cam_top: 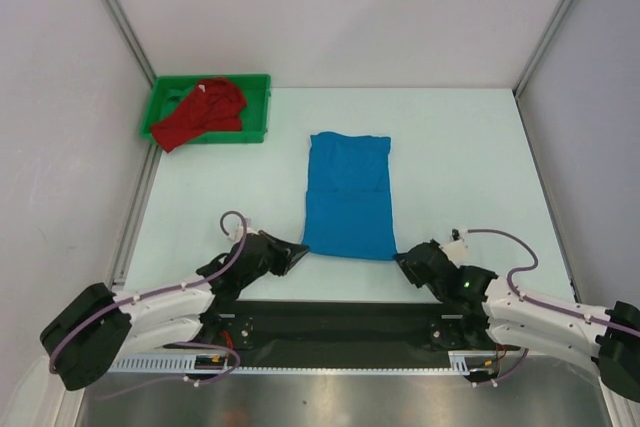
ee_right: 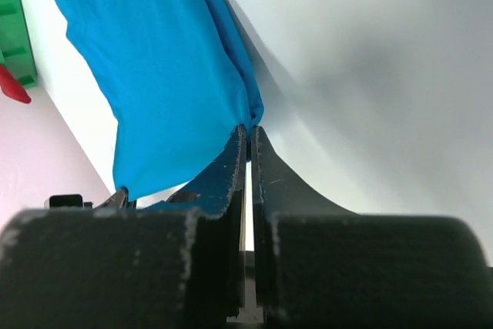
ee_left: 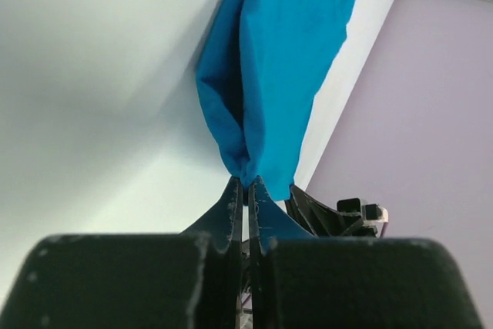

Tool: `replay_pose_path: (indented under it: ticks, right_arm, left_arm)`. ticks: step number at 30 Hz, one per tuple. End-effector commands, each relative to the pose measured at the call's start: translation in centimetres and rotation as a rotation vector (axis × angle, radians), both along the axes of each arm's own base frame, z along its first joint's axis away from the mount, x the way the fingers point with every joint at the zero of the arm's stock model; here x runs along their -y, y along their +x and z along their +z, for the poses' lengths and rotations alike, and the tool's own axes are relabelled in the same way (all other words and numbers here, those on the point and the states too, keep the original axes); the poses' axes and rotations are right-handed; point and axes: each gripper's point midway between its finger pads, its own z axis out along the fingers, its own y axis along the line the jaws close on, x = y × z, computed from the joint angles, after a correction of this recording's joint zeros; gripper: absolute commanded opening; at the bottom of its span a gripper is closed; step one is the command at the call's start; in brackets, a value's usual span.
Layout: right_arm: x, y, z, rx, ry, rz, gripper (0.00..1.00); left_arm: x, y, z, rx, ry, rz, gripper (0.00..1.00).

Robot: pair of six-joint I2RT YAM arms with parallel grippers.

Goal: Fold and stack the t-shirts
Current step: Fold the tshirt

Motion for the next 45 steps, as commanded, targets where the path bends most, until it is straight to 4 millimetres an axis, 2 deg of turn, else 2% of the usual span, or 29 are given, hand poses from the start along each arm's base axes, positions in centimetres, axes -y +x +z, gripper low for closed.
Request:
replay_pose_path:
  ticks: [1, 3, 4, 5, 6, 7, 8, 9, 10, 11, 12, 13, 15, 16, 18, 19, 21, 22, 23, 24, 25, 26, 27, 28, 30, 32, 33, 34, 45]
  right_arm:
    - [2.0, 0.3, -0.1, 0.027, -0.083, -0.058, 0.0]
    - [1.3, 0.9, 1.1, 0.053, -0.087, -0.032, 0.0]
    - [1.2, 1.3, 1.7, 0.078, -0.14, 0.006, 0.0]
    - [0.7, 2.2, 3.6, 0.112, -0.142, 0.011, 0.0]
    - [1.5, 3.4, 3.8, 0.102, -0.161, -0.021, 0.0]
    - [1.7, 4.2, 4.0, 0.114, -0.212, 0.031, 0.0]
    - [-0.1, 5.4, 4.9, 0.119, -0.135, 0.093, 0.0]
    - [1.7, 7.7, 5.1, 0.117, -0.127, 0.033, 0.0]
    - [1.8, 8.9, 5.4, 0.128, -0.138, 0.067, 0.0]
    - [1.7, 10.5, 5.8, 0.142, -0.135, 0.08, 0.0]
    - [0.6, 12.5, 6.1, 0.119, -0.122, 0.127, 0.0]
    - [1.3, 14.5, 6.0, 0.106, -0.125, 0.12, 0.0]
    - [-0.2, 17.7, 7.0, 0.153, -0.106, 0.21, 0.0]
    - [-0.4, 20.5, 6.5, 0.134, -0.106, 0.222, 0.0]
    - [-1.4, 23.2, 6.7, 0.147, -0.085, 0.281, 0.0]
    - [-1.9, 25.3, 7.0, 0.154, -0.078, 0.283, 0.0]
    - [-1.6, 27.4, 6.9, 0.159, -0.065, 0.281, 0.0]
    - [-1.7, 29.1, 8.5, 0.197, -0.059, 0.276, 0.0]
    - [-1.4, 30.0, 7.2, 0.171, -0.05, 0.273, 0.0]
    - [-1.5, 30.8, 7.6, 0.182, -0.039, 0.274, 0.0]
    - [-1.5, 32.2, 8.5, 0.202, -0.03, 0.27, 0.0]
    - [-1.5, 33.0, 7.4, 0.182, -0.023, 0.27, 0.0]
    - [-1.5, 33.5, 7.0, 0.172, -0.013, 0.277, 0.0]
    - [-1.5, 33.9, 6.9, 0.167, -0.006, 0.275, 0.0]
    - [-1.6, 35.2, 6.5, 0.169, 0.013, 0.276, 0.0]
    - [-1.1, 35.9, 6.3, 0.164, 0.004, 0.257, 0.0]
    - [-0.8, 36.2, 6.3, 0.167, 0.002, 0.246, 0.0]
    - [-0.7, 36.4, 6.2, 0.164, 0.004, 0.238, 0.0]
    - [0.1, 37.6, 4.7, 0.137, -0.011, 0.195, 0.0]
  left_arm:
    - [-1.6, 0.1, -1.1, -0.02, 0.101, 0.046, 0.0]
    - [-1.1, 0.6, -0.3, 0.0, 0.12, 0.03, 0.0]
    - [-0.5, 1.3, 1.0, 0.04, 0.126, 0.013, 0.0]
    - [-0.4, 1.5, 1.3, 0.05, 0.15, 0.002, 0.0]
    - [-0.3, 2.1, 1.3, 0.055, 0.186, -0.001, 0.0]
    - [0.2, 3.5, 3.3, 0.109, 0.207, -0.013, 0.0]
    - [0.2, 4.2, 2.7, 0.09, 0.249, -0.029, 0.0]
    - [0.4, 5.1, 3.1, 0.097, 0.257, -0.036, 0.0]
    - [0.4, 7.0, 4.7, 0.127, 0.253, -0.042, 0.0]
    - [0.4, 8.2, 5.2, 0.139, 0.261, -0.043, 0.0]
    - [0.3, 9.3, 3.8, 0.102, 0.301, -0.052, 0.0]
    - [0.2, 11.8, 5.5, 0.129, 0.292, -0.046, 0.0]
    - [0.4, 14.1, 5.4, 0.116, 0.277, -0.06, 0.0]
    - [0.1, 16.9, 5.6, 0.117, 0.279, -0.046, 0.0]
    - [0.5, 19.4, 5.6, 0.106, 0.261, -0.069, 0.0]
    - [0.6, 22.2, 5.6, 0.114, 0.265, -0.069, 0.0]
    - [0.4, 24.4, 5.5, 0.088, 0.257, -0.085, 0.0]
    - [0.9, 26.3, 6.8, 0.118, 0.242, -0.086, 0.0]
    - [0.9, 27.3, 5.7, 0.1, 0.238, -0.088, 0.0]
    - [0.9, 28.0, 5.6, 0.1, 0.233, -0.087, 0.0]
    - [0.8, 29.6, 6.9, 0.134, 0.221, -0.077, 0.0]
    - [0.9, 30.3, 5.7, 0.113, 0.22, -0.077, 0.01]
    - [1.0, 30.9, 5.7, 0.116, 0.21, -0.086, 0.0]
    - [1.0, 32.0, 6.6, 0.14, 0.198, -0.079, 0.0]
    - [1.1, 32.8, 5.5, 0.122, 0.192, -0.083, 0.0]
    - [1.1, 33.9, 5.9, 0.138, 0.182, -0.08, 0.0]
    - [1.1, 34.2, 5.3, 0.132, 0.185, -0.082, 0.0]
    - [1.3, 34.7, 5.9, 0.152, 0.186, -0.09, 0.0]
    - [1.4, 37.1, 3.8, 0.122, 0.149, -0.092, 0.0]
